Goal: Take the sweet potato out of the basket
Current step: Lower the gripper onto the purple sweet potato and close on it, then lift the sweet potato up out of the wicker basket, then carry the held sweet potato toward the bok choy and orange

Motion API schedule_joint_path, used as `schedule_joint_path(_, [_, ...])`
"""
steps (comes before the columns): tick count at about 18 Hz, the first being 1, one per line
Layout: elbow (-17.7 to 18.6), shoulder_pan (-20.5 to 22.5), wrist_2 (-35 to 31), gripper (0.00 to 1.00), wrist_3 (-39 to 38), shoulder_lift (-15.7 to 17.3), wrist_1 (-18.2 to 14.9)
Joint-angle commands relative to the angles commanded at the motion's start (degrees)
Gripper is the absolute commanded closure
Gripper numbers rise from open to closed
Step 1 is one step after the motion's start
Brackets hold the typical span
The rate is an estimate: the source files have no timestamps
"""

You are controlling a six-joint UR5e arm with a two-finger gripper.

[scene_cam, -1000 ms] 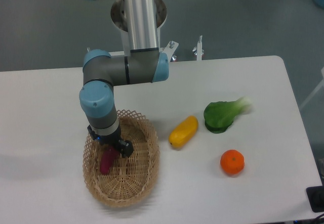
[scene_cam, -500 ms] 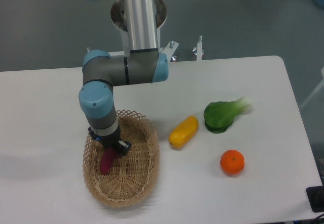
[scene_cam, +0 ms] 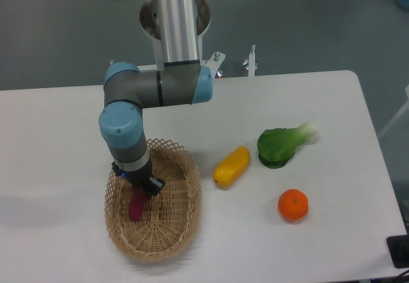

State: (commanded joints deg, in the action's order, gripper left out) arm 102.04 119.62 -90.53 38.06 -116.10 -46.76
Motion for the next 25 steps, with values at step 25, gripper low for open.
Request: schedule_joint_path(25, [-3.3,24.3,2.4,0.66,25.2,12.0,-1.4])
